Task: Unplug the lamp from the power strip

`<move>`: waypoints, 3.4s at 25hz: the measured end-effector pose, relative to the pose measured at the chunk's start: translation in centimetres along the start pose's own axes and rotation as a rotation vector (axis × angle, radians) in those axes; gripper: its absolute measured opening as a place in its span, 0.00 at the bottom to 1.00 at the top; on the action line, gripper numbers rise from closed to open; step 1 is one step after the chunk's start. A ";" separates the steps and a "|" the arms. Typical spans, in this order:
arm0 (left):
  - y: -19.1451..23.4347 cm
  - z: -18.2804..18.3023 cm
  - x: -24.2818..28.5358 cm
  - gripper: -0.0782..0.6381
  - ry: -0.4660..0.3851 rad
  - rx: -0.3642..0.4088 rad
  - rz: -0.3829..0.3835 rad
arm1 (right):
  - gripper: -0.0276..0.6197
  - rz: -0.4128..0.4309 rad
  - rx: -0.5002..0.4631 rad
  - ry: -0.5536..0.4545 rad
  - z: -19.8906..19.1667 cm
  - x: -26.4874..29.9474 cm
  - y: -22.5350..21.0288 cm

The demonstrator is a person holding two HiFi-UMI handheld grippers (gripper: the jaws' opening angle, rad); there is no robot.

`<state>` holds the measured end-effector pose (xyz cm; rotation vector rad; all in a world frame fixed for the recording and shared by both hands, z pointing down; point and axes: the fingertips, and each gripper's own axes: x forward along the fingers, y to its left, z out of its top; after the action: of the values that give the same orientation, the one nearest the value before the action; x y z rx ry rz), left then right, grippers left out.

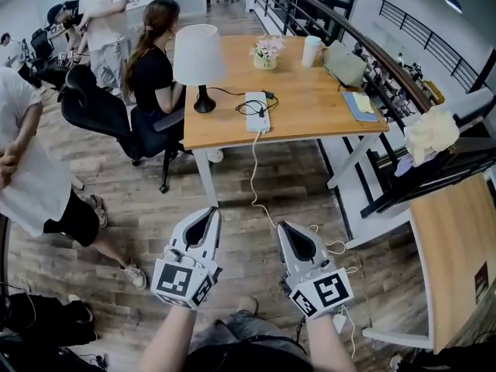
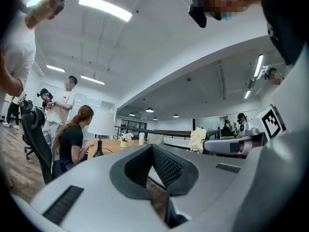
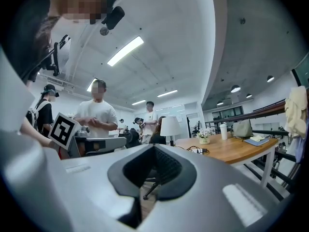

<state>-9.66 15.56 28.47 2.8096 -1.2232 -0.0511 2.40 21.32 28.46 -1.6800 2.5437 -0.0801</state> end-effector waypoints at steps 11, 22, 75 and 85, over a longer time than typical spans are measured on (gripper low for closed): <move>0.0 -0.3 2.5 0.10 0.006 0.006 0.023 | 0.05 0.035 0.012 0.000 -0.3 1.5 -2.3; 1.6 -1.4 6.8 0.10 0.026 -0.001 0.031 | 0.05 0.025 0.022 0.025 -1.2 4.3 -5.7; 12.4 -9.0 34.7 0.10 0.166 -0.033 -0.125 | 0.05 0.031 0.026 0.212 -9.7 28.7 -23.1; 12.8 -10.9 38.6 0.10 0.184 0.074 -0.151 | 0.05 0.055 0.013 0.265 -12.5 32.6 -25.2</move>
<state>7.99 -20.78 40.38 2.8865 -0.9921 0.2436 11.47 -18.62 41.67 -1.6956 2.7668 -0.3364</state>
